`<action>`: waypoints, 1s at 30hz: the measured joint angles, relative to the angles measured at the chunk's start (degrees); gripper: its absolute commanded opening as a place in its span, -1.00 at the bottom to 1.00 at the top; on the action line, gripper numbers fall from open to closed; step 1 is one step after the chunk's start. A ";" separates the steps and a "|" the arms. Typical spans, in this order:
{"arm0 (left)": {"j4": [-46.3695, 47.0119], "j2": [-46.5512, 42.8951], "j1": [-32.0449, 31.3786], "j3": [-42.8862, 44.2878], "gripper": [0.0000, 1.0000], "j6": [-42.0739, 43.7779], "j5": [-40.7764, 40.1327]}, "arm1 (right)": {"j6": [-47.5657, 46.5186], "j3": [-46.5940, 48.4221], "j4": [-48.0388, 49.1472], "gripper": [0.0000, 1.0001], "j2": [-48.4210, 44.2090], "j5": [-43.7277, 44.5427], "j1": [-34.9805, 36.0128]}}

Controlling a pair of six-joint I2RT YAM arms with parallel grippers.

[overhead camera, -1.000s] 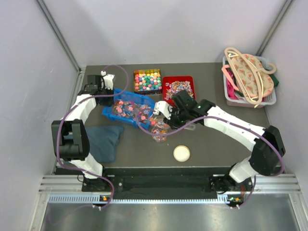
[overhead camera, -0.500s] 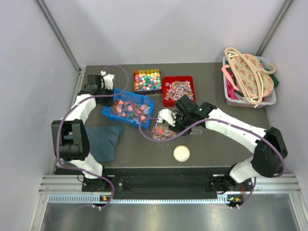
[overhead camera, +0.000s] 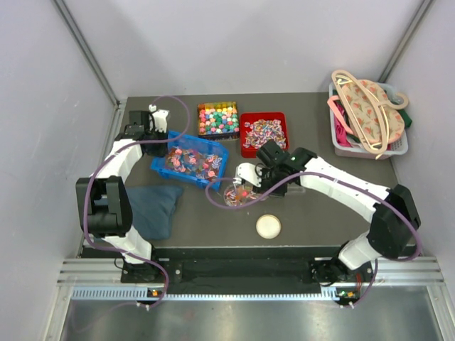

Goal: Pack the candies
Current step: Place the fake candies in the packing bottle.

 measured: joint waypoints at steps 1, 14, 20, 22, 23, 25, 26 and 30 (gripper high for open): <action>0.00 0.00 0.00 0.00 -1.00 0.00 -0.02 | -0.24 0.52 -0.37 -1.00 0.48 0.50 0.00; 0.00 0.02 0.00 0.00 -1.00 -0.02 0.00 | -2.49 3.43 -3.04 -1.00 3.39 6.16 0.61; 0.00 0.02 0.00 0.00 -1.00 -0.02 0.00 | -3.17 4.55 -3.74 -1.00 4.00 7.78 1.60; 0.00 0.02 0.00 0.00 -1.00 -0.02 0.02 | -3.34 4.96 -4.02 -1.00 4.35 8.28 1.99; 0.02 0.02 0.00 0.00 -1.00 -0.02 0.02 | -3.39 5.18 -4.13 -1.00 4.55 8.52 2.16; 0.00 0.02 0.00 0.00 -1.00 -0.02 0.00 | -3.45 5.57 -4.31 -1.00 4.92 9.35 2.69; 0.00 0.02 0.00 0.00 -1.00 -0.02 0.02 | -3.58 5.66 -4.24 -1.00 5.14 9.77 2.93; 0.00 0.02 0.00 0.00 -1.00 -0.02 0.02 | -4.31 5.97 -4.24 -1.00 5.57 11.47 4.15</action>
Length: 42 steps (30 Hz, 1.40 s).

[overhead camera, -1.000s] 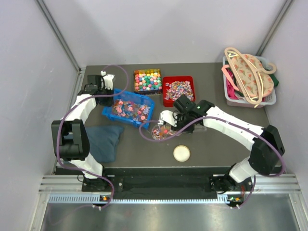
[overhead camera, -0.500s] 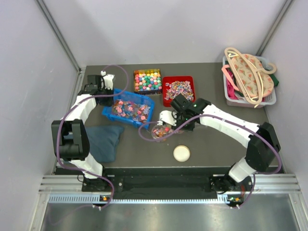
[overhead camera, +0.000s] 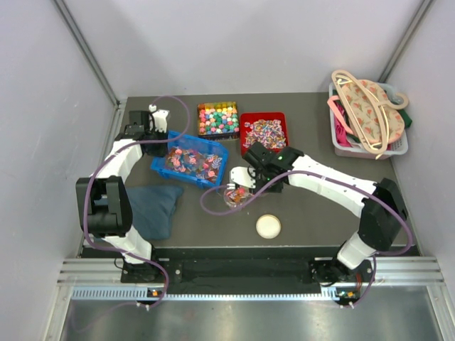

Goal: Pack the candies
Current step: Place the fake candies in the packing bottle.

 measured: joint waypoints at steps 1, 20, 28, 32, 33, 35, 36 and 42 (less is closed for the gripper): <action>0.00 0.00 0.00 0.00 -1.00 0.00 -0.02 | -0.13 0.13 0.04 -1.00 0.13 0.44 0.31; 0.00 0.00 0.00 0.00 -1.00 0.00 0.00 | -3.78 1.95 -0.15 -1.00 2.05 9.03 2.99; 0.00 0.00 0.00 0.00 -1.00 0.00 0.00 | -5.07 2.32 -0.57 -1.00 2.82 11.52 4.26; 0.00 0.00 0.00 0.00 -1.00 0.02 0.00 | -5.46 2.32 -0.79 -1.00 2.84 12.28 4.94; 0.00 0.00 0.00 0.00 -1.00 0.02 0.00 | -5.53 2.32 -0.83 -1.00 2.84 12.33 5.11; 0.00 0.00 0.00 0.00 -1.00 0.00 0.00 | -5.55 2.32 -0.85 -1.00 2.84 12.52 5.55; 0.02 0.00 0.00 0.00 -1.00 0.02 0.00 | -5.57 2.32 -0.85 -1.00 2.82 12.66 5.77; 0.02 0.00 0.00 0.00 -1.00 0.00 0.00 | -5.84 2.32 -0.90 -1.00 2.84 13.42 6.95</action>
